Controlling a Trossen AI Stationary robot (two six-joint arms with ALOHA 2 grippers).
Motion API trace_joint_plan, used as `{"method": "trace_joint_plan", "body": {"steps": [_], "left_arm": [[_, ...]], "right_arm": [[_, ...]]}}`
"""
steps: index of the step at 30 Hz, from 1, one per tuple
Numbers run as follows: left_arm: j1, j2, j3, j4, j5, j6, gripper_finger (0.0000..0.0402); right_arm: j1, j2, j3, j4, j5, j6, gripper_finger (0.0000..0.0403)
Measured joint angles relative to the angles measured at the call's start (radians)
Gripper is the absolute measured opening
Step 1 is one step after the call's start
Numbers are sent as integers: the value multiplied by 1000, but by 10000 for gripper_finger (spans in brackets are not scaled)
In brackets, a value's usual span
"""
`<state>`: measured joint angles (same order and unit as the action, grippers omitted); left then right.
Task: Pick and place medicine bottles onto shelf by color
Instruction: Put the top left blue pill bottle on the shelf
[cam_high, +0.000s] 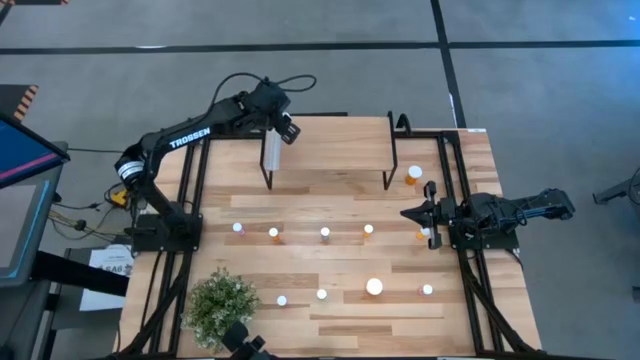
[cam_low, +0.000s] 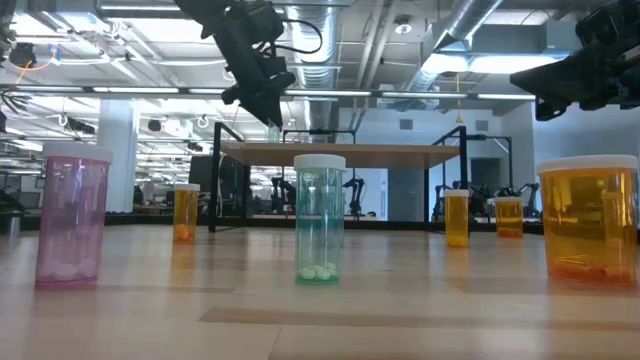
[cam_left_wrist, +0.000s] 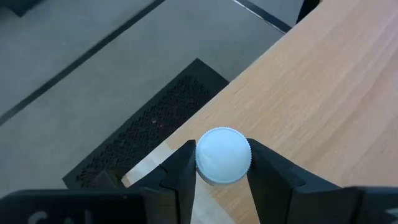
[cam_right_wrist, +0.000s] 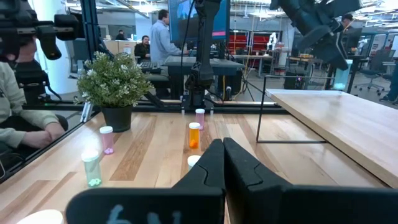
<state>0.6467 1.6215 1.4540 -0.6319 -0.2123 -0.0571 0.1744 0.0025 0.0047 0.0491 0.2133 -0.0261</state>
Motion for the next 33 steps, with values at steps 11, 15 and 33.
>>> {"method": "trace_joint_plan", "body": {"steps": [11, 15, 33], "left_arm": [[14, 0, -45, 21, -2, -17, 110], [15, 0, -45, 20, -3, -18, 110], [12, 0, -45, 10, -3, -36, 150]], "right_arm": [[0, 0, 0, 0, 0, 0, 13], [0, 0, 0, 0, 0, 0, 13], [0, 0, 0, 0, 0, 0, 13]]}}
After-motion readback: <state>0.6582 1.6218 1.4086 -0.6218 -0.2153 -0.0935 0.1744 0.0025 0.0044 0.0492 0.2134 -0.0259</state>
